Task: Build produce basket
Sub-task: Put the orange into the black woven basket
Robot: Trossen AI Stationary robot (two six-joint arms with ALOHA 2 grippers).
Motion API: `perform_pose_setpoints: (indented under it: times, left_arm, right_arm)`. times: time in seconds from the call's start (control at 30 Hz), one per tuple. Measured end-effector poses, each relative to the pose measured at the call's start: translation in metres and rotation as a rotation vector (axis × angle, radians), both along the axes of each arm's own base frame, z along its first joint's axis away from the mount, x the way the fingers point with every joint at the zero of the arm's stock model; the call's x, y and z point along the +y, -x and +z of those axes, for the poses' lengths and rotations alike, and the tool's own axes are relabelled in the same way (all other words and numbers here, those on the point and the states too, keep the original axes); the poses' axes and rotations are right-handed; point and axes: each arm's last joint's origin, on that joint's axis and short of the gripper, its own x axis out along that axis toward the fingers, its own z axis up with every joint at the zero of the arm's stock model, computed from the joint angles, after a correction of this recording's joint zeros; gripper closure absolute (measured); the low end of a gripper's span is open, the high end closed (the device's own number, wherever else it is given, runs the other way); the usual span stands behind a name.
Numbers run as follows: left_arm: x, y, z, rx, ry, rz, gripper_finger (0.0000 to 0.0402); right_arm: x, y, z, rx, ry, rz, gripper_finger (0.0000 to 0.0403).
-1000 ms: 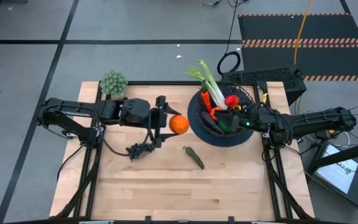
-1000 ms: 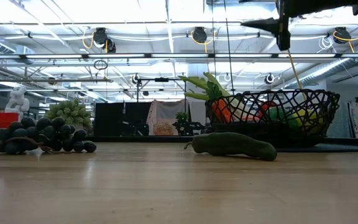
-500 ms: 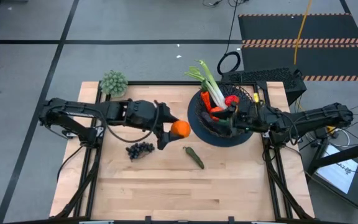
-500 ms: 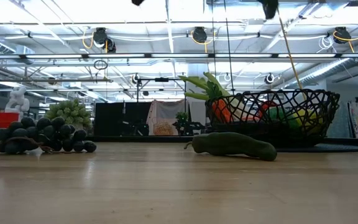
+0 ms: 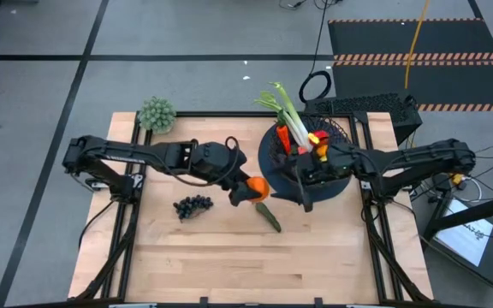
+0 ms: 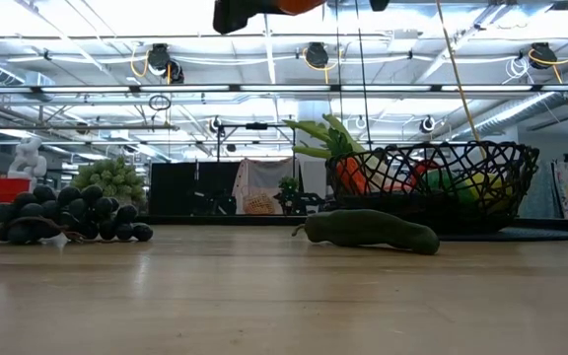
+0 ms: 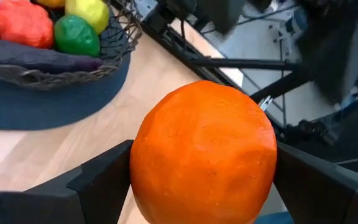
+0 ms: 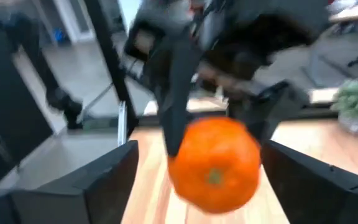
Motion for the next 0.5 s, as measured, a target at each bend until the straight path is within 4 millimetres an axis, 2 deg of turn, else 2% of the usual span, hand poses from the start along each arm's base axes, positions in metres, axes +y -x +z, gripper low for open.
perform_pose_setpoints:
  times: [0.27, 0.5]
  left_arm:
    - [0.003, -0.008, -0.003, -0.021, 0.045, 0.015, 0.0053]
    - [-0.003, -0.009, -0.006, -0.016, 0.023, -0.014, 0.0053]
  right_arm:
    - [0.001, -0.007, -0.012, 0.031, 0.197, 0.060, 0.0024]
    - [0.000, -0.020, -0.027, 0.043, 0.375, 0.124, 0.0004]
